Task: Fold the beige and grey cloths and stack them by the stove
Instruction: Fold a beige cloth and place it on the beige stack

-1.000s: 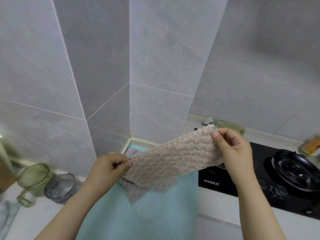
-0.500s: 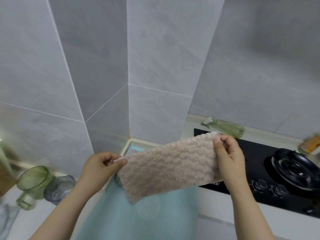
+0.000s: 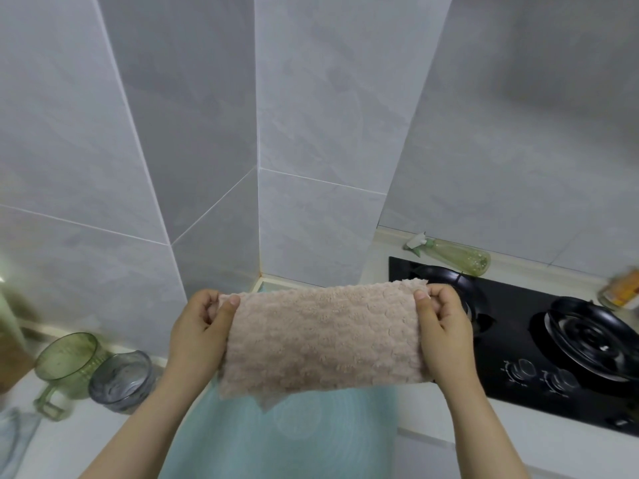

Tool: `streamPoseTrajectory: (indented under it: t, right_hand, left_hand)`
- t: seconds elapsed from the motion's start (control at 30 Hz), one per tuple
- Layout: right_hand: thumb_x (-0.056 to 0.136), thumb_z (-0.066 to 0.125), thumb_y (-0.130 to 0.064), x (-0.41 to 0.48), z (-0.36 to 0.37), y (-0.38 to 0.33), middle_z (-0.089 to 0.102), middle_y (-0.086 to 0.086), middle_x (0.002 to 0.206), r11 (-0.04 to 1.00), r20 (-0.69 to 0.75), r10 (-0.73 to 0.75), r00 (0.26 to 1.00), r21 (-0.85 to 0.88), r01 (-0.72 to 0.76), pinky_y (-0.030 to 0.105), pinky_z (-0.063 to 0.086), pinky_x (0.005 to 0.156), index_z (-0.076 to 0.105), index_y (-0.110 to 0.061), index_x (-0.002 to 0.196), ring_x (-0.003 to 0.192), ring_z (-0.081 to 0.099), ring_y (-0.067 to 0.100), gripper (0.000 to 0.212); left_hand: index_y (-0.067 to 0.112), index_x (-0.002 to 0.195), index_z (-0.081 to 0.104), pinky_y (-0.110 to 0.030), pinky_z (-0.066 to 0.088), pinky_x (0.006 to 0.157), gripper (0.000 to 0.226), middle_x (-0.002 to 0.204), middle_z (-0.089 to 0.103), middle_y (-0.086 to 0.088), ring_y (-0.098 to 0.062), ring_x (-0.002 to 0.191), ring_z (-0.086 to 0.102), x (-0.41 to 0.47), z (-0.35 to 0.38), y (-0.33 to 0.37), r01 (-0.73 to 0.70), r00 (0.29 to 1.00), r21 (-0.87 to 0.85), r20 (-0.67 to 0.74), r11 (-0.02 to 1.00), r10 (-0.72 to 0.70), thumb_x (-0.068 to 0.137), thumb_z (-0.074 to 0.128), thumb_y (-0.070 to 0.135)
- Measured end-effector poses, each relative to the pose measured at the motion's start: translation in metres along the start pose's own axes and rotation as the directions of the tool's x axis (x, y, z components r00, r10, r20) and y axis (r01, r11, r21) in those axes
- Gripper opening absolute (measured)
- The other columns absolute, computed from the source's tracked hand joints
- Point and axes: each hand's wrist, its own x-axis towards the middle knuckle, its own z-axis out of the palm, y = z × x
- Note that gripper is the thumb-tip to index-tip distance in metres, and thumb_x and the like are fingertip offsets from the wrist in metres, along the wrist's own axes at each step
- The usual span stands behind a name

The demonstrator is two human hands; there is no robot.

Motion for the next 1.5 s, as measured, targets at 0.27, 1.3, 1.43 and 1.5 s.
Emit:
streamPoseTrajectory:
  t: [0.27,1.3,1.43,1.5]
  right_hand:
    - [0.095,0.058,-0.022,-0.005,0.012,-0.005,0.042,-0.012,0.044,0.998,0.051,-0.003,0.999,0.067,-0.001,0.022,0.032,0.048,0.057,-0.017,0.083,0.043,0.032,0.004,0.013]
    - [0.089,0.066,-0.005,-0.031,0.062,-0.04,0.06,0.005,0.065,0.958,0.611,-0.022,0.792,0.24,-0.159,0.029,0.054,0.061,0.065,-0.018,0.099,0.06,0.063,0.02,0.017]
    - [0.078,0.078,-0.018,-0.028,0.064,-0.037,0.051,-0.01,0.07,0.992,0.468,-0.119,0.876,0.092,0.086,0.015,0.04,0.062,0.066,-0.028,0.076,0.064,0.048,0.006,0.016]
    - [0.078,0.078,-0.019,-0.028,0.062,-0.039,0.058,-0.01,0.082,0.981,0.447,-0.191,0.874,0.069,0.179,0.012,0.042,0.072,0.065,-0.026,0.076,0.08,0.055,0.005,0.014]
  left_hand:
    - [0.014,0.088,0.068,-0.042,0.051,0.068,0.028,0.071,0.066,-0.019,-0.021,0.064,0.056,-0.004,0.005,0.009,0.166,0.979,-0.244,0.154,0.955,-0.131,0.072,0.07,0.037]
    - [0.02,0.075,0.071,-0.018,0.052,0.056,0.018,0.064,0.071,0.003,-0.005,0.056,0.063,-0.04,0.016,0.052,0.15,0.962,-0.229,0.257,0.962,-0.089,0.083,0.068,0.005]
    - [0.023,0.072,0.07,-0.02,0.049,0.056,0.019,0.056,0.066,0.01,0.0,0.051,0.056,-0.037,0.016,0.047,0.104,0.975,-0.167,0.211,0.98,-0.067,0.082,0.069,0.007]
    - [0.024,0.071,0.07,-0.02,0.05,0.054,0.02,0.054,0.064,0.011,0.0,0.05,0.056,-0.037,0.016,0.046,0.093,0.976,-0.151,0.211,0.984,-0.06,0.082,0.069,0.007]
